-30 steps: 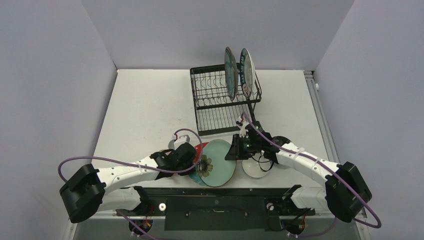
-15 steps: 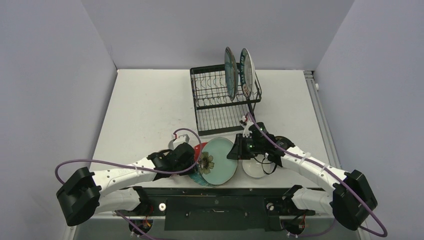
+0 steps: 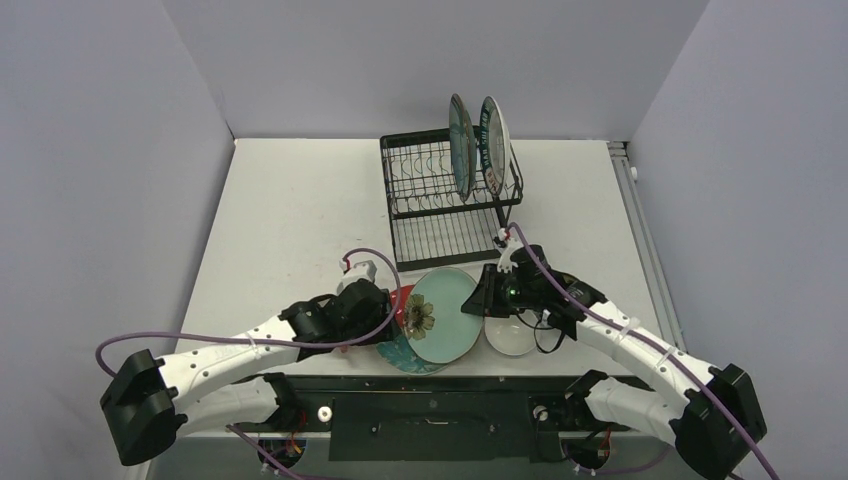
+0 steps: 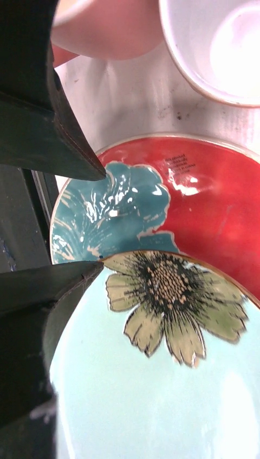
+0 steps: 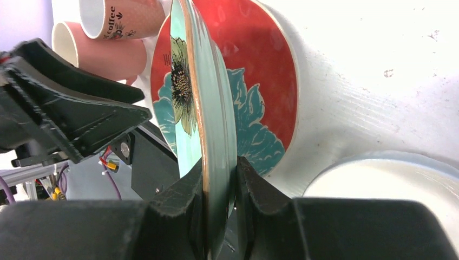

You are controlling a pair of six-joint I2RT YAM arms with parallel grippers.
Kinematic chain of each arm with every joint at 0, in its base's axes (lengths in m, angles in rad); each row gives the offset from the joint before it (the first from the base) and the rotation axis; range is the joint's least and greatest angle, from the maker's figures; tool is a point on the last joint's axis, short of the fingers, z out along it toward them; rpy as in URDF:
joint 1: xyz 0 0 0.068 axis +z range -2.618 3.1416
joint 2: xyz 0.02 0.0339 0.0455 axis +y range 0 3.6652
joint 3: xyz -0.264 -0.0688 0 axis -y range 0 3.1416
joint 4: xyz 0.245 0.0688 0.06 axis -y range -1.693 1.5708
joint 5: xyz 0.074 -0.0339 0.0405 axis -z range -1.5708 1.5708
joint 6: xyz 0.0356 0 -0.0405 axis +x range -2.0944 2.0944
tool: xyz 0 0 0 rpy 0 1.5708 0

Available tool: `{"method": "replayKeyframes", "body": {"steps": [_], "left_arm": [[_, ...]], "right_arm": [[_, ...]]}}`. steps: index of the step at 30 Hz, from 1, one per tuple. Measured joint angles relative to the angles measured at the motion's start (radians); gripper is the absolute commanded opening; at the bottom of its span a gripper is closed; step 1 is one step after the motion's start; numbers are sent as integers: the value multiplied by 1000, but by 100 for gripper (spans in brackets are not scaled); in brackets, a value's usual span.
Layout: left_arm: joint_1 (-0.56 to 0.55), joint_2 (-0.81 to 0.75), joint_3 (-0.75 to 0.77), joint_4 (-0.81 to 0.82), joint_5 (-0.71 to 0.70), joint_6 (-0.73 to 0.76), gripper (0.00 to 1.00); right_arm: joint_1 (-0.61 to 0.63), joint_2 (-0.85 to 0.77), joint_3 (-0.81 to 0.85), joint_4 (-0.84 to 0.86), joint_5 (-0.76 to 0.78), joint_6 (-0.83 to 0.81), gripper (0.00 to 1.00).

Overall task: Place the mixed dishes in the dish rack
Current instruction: Pick up the plate from the corner of the board, then insert the plate into the dish rack.

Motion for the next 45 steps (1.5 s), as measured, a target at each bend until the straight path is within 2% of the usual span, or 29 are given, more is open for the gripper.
{"method": "replayKeyframes", "body": {"steps": [10,22,30,39,45], "left_arm": [[8,-51,120,-80,6,69,74],[89,-158,243,-186,26,204,97],[120,-223,319,-238,37,325,96],[133,-317,376,-309,-11,425,96],[134,-402,389,-339,-52,475,96]], "right_arm": [[0,-52,18,-91,19,-16,0],[0,-100,150,-194,37,-61,0],[12,-105,263,-245,63,-85,0],[138,-92,383,-288,167,-113,0],[167,-70,485,-328,227,-142,0]]}}
